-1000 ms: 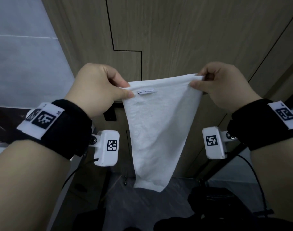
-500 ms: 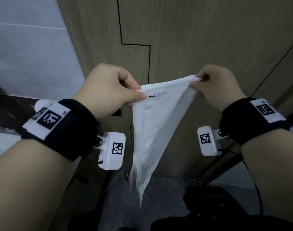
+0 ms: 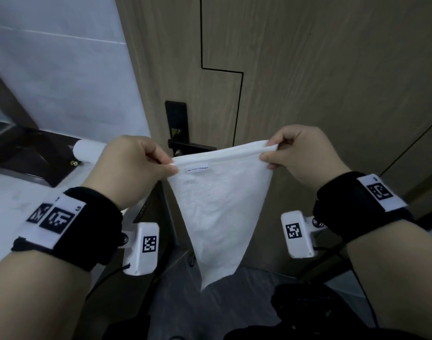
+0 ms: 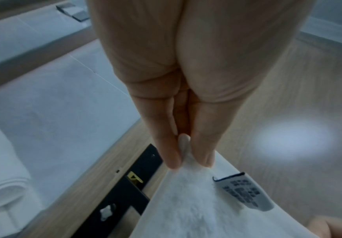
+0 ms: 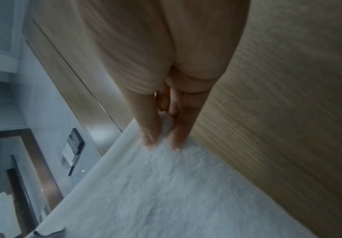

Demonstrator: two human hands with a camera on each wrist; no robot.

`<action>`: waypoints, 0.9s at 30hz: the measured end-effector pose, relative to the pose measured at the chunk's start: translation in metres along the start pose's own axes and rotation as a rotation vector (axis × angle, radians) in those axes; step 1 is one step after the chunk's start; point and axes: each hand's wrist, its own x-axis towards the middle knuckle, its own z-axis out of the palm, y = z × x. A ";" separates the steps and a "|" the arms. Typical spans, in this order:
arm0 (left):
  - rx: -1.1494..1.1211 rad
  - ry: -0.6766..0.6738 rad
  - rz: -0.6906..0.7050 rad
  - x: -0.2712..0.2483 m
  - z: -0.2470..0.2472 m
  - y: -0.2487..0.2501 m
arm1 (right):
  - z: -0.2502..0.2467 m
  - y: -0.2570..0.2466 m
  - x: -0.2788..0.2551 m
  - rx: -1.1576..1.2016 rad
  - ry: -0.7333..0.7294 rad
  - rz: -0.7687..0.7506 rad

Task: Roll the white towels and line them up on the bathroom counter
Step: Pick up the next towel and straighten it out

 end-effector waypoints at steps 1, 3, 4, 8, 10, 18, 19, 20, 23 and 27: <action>0.018 0.010 -0.009 -0.003 -0.001 -0.004 | 0.004 0.000 0.000 0.011 -0.023 -0.004; 0.040 0.034 -0.034 -0.008 -0.003 -0.013 | 0.013 0.002 0.000 0.048 -0.064 -0.001; 0.046 0.044 -0.049 -0.011 -0.005 -0.018 | 0.017 0.003 0.000 0.072 -0.086 0.003; 0.034 0.049 -0.091 -0.025 -0.012 -0.037 | 0.038 0.006 -0.002 0.145 -0.176 -0.001; 0.033 0.065 -0.104 -0.033 -0.016 -0.047 | 0.051 0.008 -0.003 0.187 -0.221 -0.012; 0.110 0.161 -0.234 -0.074 -0.036 -0.088 | 0.118 0.001 0.000 0.234 -0.368 0.040; 0.111 0.173 -0.256 -0.079 -0.041 -0.093 | 0.127 -0.001 0.000 0.230 -0.391 0.028; 0.110 0.183 -0.277 -0.084 -0.046 -0.099 | 0.136 -0.004 0.000 0.229 -0.413 0.022; 0.105 0.201 -0.334 -0.098 -0.061 -0.115 | 0.164 -0.012 0.002 0.230 -0.464 0.018; 0.087 0.233 -0.397 -0.112 -0.079 -0.138 | 0.204 -0.023 0.005 0.244 -0.529 0.013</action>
